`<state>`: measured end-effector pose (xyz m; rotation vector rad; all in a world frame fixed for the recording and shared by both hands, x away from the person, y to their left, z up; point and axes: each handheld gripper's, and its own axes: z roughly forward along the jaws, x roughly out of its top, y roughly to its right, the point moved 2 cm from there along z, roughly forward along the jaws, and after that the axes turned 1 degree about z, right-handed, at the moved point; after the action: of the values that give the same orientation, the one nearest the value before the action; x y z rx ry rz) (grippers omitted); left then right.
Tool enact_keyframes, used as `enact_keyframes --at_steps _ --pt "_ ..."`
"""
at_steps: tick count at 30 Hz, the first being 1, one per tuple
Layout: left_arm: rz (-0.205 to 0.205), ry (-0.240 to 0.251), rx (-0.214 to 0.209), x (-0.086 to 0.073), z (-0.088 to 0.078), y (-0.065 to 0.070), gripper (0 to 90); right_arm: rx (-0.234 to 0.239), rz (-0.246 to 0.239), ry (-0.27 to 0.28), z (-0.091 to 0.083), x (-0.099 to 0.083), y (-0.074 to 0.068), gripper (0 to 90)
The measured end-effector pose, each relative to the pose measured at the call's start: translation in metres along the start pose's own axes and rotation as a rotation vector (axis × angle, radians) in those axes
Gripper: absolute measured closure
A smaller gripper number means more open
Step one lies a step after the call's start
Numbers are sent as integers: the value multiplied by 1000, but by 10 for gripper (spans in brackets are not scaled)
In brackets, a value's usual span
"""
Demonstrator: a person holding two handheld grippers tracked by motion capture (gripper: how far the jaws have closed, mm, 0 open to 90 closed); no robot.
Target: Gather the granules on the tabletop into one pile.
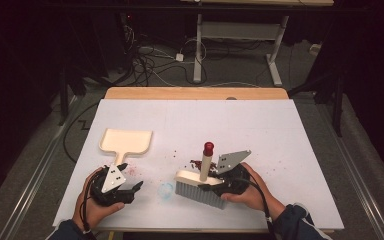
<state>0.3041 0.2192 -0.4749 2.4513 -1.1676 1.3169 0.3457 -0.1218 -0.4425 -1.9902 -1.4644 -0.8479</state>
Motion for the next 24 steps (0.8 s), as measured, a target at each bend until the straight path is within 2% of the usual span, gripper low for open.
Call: enact_keyframes --at_steps 2,7,9,11,12,14,18,21,24 --pt "-1 -2 -4 0 1 0 231 -11 27 -2 0 0 9 674" --pt "1 -13 -17 0 3 2 230 -97 59 8 -5 1 29 675" --pt "4 -12 -19 1 3 3 230 -106 105 24 -8 0 37 676" --pt "9 -13 -18 1 2 3 230 -129 122 19 -10 -1 41 676" --pt "8 -10 -18 1 2 2 230 -124 134 27 -11 -1 41 676" --pt "3 -4 -13 1 0 2 230 -150 140 34 -14 1 42 677" --pt "-3 16 4 0 -4 -2 230 -171 201 100 -20 11 38 677" --pt "-8 14 11 0 -5 -3 230 -178 265 170 -20 23 32 677" --pt "-3 13 7 0 -5 -2 230 -178 347 243 -12 34 25 677"
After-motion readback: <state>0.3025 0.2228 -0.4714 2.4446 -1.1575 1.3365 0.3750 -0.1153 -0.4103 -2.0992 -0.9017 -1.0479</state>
